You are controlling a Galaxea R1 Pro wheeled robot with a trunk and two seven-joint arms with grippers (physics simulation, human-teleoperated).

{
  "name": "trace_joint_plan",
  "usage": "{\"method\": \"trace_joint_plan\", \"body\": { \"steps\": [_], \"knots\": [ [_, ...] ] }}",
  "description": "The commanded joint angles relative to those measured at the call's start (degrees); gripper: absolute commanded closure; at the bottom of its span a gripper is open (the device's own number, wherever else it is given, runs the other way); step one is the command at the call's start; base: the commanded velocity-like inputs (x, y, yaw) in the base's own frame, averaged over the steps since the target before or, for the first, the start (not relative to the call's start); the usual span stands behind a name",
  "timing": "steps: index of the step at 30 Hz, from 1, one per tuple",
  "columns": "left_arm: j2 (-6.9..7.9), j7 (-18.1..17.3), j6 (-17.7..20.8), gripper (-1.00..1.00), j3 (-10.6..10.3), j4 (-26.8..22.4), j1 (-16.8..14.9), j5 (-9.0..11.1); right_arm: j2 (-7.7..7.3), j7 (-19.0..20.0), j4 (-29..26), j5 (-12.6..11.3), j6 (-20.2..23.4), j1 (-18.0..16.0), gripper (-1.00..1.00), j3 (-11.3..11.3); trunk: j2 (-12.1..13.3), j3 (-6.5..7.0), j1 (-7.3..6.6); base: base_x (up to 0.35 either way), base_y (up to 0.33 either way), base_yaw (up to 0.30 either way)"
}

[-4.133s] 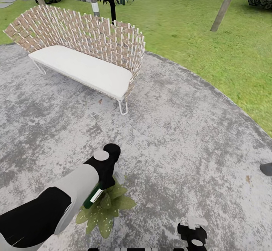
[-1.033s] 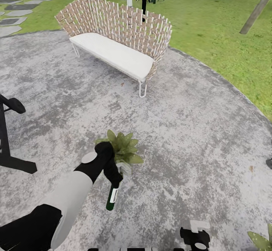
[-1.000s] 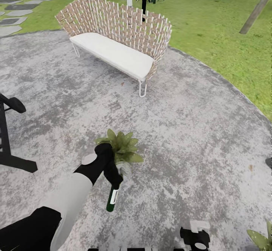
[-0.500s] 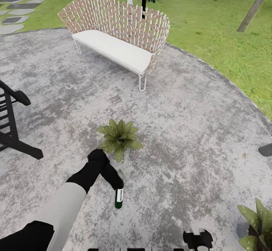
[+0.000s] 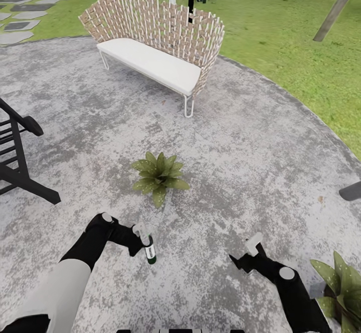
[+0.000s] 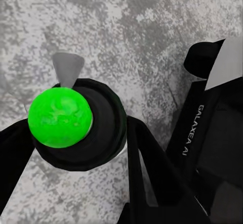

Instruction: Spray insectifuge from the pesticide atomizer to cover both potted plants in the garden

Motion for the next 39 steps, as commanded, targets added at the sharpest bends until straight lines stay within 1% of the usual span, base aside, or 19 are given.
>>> {"method": "trace_joint_plan", "body": {
  "steps": [1,2,3,8,10,14,16,18,19,22,23,24,26,28,29,31,33,36,39],
  "knots": [
    [-0.03,-0.60,0.52,1.00,0.03,-0.18,0.00,-0.19,0.08,2.97,-2.01,0.68,-0.39,-0.06,-1.00,-0.30,-0.02,-0.04,0.00,0.000,0.000,0.000],
    [-0.08,-0.94,0.45,1.00,-0.14,-0.31,0.01,-0.18,0.08,6.51,-4.63,0.68,0.12,-0.08,-1.00,-0.28,-0.02,-0.04,0.00,0.000,0.000,0.000],
    [-0.09,-1.13,0.43,1.00,-0.22,-0.37,0.02,-0.18,0.08,8.77,-6.36,0.66,0.83,-0.09,-1.00,-0.29,-0.02,-0.04,0.00,0.000,0.000,0.000],
    [-0.40,-5.29,0.39,1.00,-0.37,-0.69,-0.04,-0.26,0.16,25.65,-21.07,0.29,10.78,-0.11,-1.00,-0.22,-0.02,-0.04,0.00,0.000,0.000,0.000],
    [-0.39,-5.78,0.39,1.00,-0.44,-1.62,-0.01,-0.22,0.17,27.78,-23.01,0.22,11.47,-0.11,-1.00,-0.22,-0.02,-0.04,0.00,0.000,0.000,0.000],
    [-0.54,-6.17,0.39,1.00,-0.43,-4.02,0.02,-0.18,0.24,29.00,-23.59,0.18,11.83,-0.11,-1.00,0.23,-0.02,-0.04,0.00,0.000,0.000,0.000],
    [-0.71,-6.19,0.30,1.00,-0.47,-4.23,0.02,-0.23,0.25,29.47,-23.60,0.18,11.88,-0.11,-1.00,2.36,-0.02,-0.04,0.00,0.000,0.000,0.000],
    [-0.86,-6.16,0.17,1.00,-1.56,-4.38,0.03,-0.32,0.26,29.77,-23.60,0.13,11.90,-0.11,-1.00,4.50,-0.02,-0.04,0.00,0.000,0.000,0.000],
    [-0.87,-6.14,0.11,1.00,-2.68,-4.40,0.03,-0.34,0.29,29.85,-23.57,0.12,11.90,-0.11,1.00,4.96,-0.02,-0.04,0.00,0.000,0.000,0.000],
    [-0.84,-6.05,-0.01,1.00,-6.57,-4.42,0.03,-0.32,0.73,30.18,-23.54,0.01,11.86,-0.11,1.00,5.67,-0.02,-0.04,0.00,0.000,0.000,0.000],
    [-0.83,-6.04,-0.03,1.00,-7.76,-4.42,0.03,-0.30,0.84,30.65,-23.54,-0.23,11.84,-0.11,1.00,6.74,-0.02,-0.04,0.00,0.000,0.000,0.000],
    [-0.86,-6.04,-0.19,1.00,-8.62,-4.41,0.03,-0.28,0.90,31.33,-23.52,-0.98,11.83,-0.11,1.00,8.55,-0.02,-0.04,0.00,0.000,0.000,0.000],
    [-0.94,-6.03,-2.13,1.00,-9.92,-4.41,0.03,-0.29,0.95,32.07,-23.47,-4.25,11.82,-0.11,1.00,12.28,-0.02,-0.04,0.00,0.000,0.000,0.000],
    [-1.03,-6.07,-3.49,1.00,-10.54,-4.42,0.03,-0.33,0.96,32.27,-23.47,-7.55,11.86,-0.11,1.00,15.02,-0.02,-0.04,0.00,0.000,0.000,0.000],
    [-1.06,-6.09,-3.75,1.00,-10.92,-4.42,0.03,-0.33,0.96,32.30,-23.50,-8.49,11.88,-0.11,1.00,16.29,-0.02,-0.04,0.00,0.000,0.000,0.000],
    [-1.26,-6.09,-3.94,1.00,-13.05,-4.43,0.03,-0.35,0.96,32.34,-23.51,-9.22,11.90,-0.11,1.00,18.19,-0.02,-0.04,0.00,0.000,0.000,0.000],
    [-1.56,-6.05,-3.84,1.00,-15.66,-4.43,0.03,-0.30,0.96,32.34,-23.48,-9.44,11.84,-0.11,1.00,18.92,-0.02,-0.04,0.00,0.000,0.000,0.000],
    [-2.95,-6.08,-3.95,1.00,-16.82,-4.43,0.03,-0.27,0.96,32.34,-23.39,-9.54,11.82,-0.11,1.00,19.16,-0.02,-0.04,0.00,0.000,0.000,0.000],
    [-3.50,-6.18,-4.00,1.00,-17.21,-4.48,0.03,-0.20,0.90,32.33,-23.34,-9.49,11.81,-0.11,1.00,19.20,-0.02,-0.04,0.00,0.000,0.000,0.000]
  ]
}}
